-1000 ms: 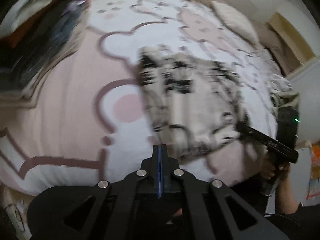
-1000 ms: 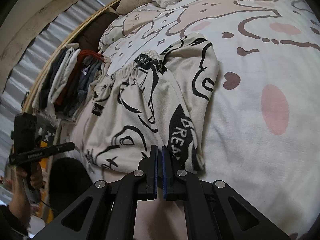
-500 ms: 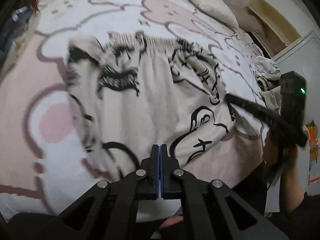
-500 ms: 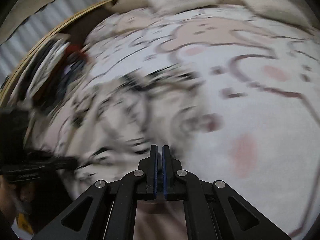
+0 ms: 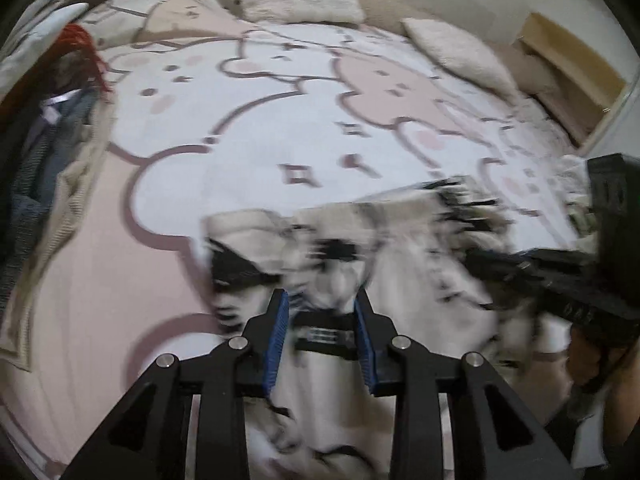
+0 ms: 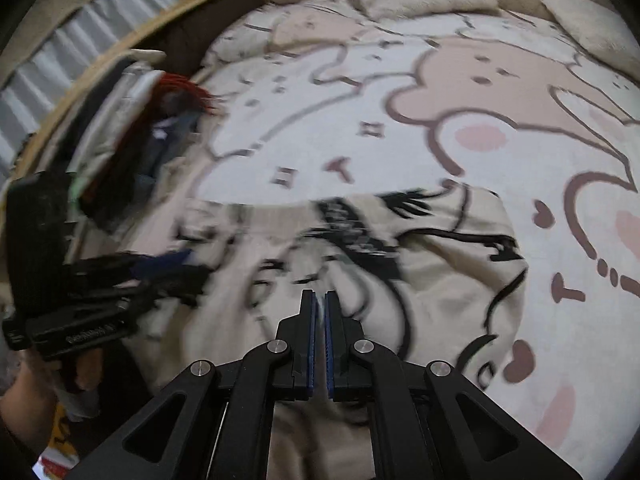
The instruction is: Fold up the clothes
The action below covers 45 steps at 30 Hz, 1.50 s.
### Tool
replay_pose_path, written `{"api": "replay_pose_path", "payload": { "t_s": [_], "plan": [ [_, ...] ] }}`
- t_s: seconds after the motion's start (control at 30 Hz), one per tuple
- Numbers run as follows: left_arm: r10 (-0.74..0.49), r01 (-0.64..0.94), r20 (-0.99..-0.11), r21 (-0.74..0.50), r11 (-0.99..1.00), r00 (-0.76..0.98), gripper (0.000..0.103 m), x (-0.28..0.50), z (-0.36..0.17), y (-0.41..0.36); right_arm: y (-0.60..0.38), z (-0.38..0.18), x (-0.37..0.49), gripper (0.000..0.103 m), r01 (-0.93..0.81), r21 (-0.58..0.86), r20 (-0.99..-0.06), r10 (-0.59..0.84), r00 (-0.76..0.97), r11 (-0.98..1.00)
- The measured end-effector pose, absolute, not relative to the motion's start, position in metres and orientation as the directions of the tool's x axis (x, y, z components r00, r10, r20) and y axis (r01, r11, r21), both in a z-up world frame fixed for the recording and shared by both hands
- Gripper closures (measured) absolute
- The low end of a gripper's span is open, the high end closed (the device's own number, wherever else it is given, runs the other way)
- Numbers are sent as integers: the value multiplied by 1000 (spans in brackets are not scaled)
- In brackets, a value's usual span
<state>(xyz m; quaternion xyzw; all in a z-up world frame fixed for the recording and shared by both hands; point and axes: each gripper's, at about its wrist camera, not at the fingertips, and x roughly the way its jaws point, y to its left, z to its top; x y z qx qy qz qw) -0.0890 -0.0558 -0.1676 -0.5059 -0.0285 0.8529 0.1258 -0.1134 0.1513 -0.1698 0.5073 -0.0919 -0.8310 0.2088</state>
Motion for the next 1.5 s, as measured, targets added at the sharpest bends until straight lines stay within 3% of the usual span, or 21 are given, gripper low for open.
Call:
{"api": "replay_pose_path", "payload": {
  "t_s": [0.2,0.4,0.5,0.6,0.83,1.07,1.2,1.37,1.5],
  "plan": [
    [237,-173,-846,-174,-969,-478,71,-74,-162,-65,183,-155,-113,102,120,332,-829,-350,-436,-936],
    [281,-192,-811,-211,-958,-514,71,-41,-129,-51,184,-76,-81,102,13,297,-822,-263,-505,-955],
    [329,-212,-803,-254,-943,-497,63,-16,-119,-37,179,-32,-61,102,-4,294,-794,-242,-557,-956],
    [331,-244,-820,-241,-939,-467,62,8,-119,-18,175,3,-44,102,-12,317,-762,-247,-599,-948],
    [158,-432,-868,70,-899,-470,62,46,-132,25,168,39,-21,102,-17,385,-744,-299,-597,-923],
    [77,-620,-859,301,-724,-507,62,59,-154,46,164,47,-9,102,1,367,-724,-287,-628,-930],
    [-3,-670,-818,473,-572,-575,62,65,-171,55,164,46,-9,102,5,348,-719,-270,-640,-938],
    [-101,-644,-687,715,-272,-720,62,72,-197,50,166,39,-13,102,-8,331,-737,-253,-627,-944],
    [-97,-616,-621,784,-80,-778,62,77,-213,44,167,37,-11,102,0,331,-732,-257,-631,-944]
  ]
}}
